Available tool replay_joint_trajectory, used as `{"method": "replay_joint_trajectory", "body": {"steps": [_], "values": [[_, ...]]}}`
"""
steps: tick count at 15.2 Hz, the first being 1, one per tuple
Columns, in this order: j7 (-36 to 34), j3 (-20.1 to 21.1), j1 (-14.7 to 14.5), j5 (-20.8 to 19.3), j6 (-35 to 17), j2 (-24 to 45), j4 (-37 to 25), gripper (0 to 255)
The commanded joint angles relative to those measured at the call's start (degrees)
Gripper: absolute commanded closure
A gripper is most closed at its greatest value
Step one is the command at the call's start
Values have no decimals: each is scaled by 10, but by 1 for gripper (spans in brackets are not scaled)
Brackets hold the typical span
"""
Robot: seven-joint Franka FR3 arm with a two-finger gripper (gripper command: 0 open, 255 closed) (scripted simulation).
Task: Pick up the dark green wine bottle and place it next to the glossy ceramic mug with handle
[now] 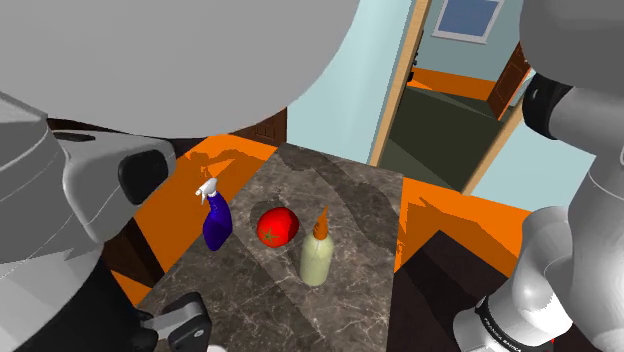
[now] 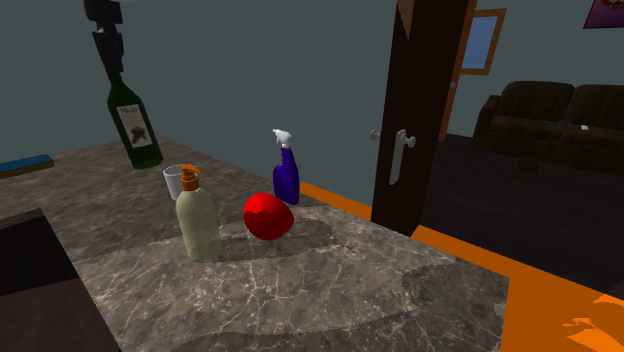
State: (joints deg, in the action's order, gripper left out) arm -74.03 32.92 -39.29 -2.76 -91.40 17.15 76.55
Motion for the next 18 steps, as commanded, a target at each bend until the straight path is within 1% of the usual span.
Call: {"method": "replay_joint_trajectory", "body": {"steps": [1, 9, 18], "values": [[1, 0, 2, 2, -18, -5, 21, 255], [8, -2, 11, 8, -83, -14, 96, 255], [12, -4, 15, 7, -151, -12, 163, 255]]}}
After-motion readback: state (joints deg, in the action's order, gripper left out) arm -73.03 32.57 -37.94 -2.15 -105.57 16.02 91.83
